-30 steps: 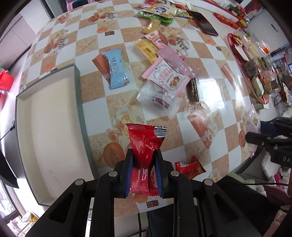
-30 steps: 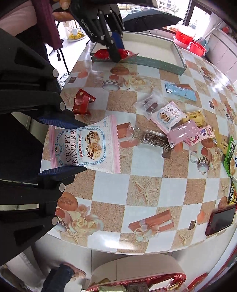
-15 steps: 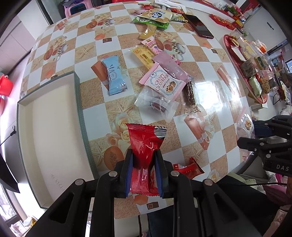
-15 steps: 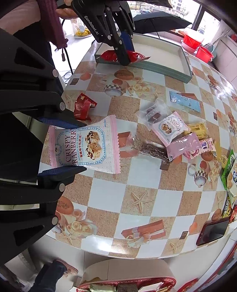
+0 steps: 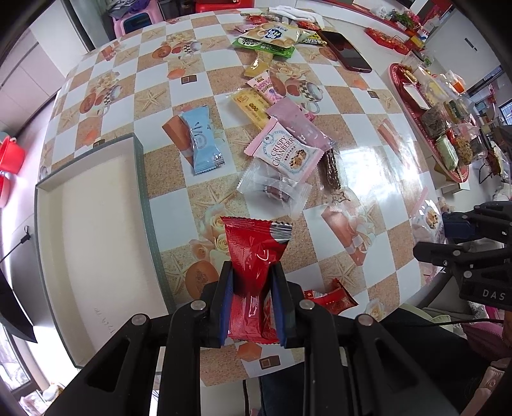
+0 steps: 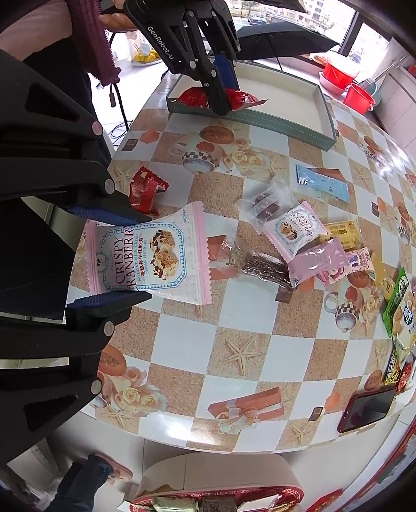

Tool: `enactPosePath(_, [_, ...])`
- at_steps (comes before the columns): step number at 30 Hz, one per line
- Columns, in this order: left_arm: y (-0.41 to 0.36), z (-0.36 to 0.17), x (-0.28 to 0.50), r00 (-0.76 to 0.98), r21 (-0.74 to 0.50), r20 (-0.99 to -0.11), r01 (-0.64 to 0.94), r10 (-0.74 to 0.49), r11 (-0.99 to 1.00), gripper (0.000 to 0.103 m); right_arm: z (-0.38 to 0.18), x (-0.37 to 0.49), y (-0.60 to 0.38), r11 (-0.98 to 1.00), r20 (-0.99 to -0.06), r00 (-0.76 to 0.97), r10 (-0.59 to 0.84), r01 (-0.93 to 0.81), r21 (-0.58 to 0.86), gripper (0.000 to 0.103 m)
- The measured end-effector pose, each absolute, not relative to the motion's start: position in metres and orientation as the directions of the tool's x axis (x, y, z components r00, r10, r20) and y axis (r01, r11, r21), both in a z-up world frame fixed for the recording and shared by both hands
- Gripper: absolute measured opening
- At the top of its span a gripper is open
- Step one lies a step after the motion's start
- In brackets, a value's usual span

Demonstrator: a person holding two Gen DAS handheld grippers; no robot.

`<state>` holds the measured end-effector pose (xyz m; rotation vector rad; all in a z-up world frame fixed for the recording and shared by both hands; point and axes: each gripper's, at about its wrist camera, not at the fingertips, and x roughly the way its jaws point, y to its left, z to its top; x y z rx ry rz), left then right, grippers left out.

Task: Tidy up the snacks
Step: 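Carry the red bar and pink packet with both tools toward the white box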

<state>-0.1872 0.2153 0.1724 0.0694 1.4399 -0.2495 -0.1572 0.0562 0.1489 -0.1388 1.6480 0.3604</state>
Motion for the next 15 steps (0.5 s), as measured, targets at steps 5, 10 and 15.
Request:
enactPosePath(5, [0.2153,0.1727,-0.1874,0.111,-0.103,-0.985,0.211,-0.128,0.972,0.024,0.1487,-0.1571,0.057,0.94,-0.986,-0.116,0.119,-0.306,0.149,0.039])
enactPosePath(10, [0.2139,0.1735,-0.1866,0.117,-0.1,-0.985,0.216,-0.127,0.971,0.024,0.1479,-0.1572,0.058,0.938,-0.986,-0.119,0.12,-0.311,0.151,0.039])
enactPosePath(15, [0.2157,0.1771,-0.1838,0.132,-0.098,-0.983,0.211,-0.128,0.973,0.024,0.1475,-0.1563,0.0586,0.937,-0.986,-0.119,0.117,-0.316,0.149,0.039])
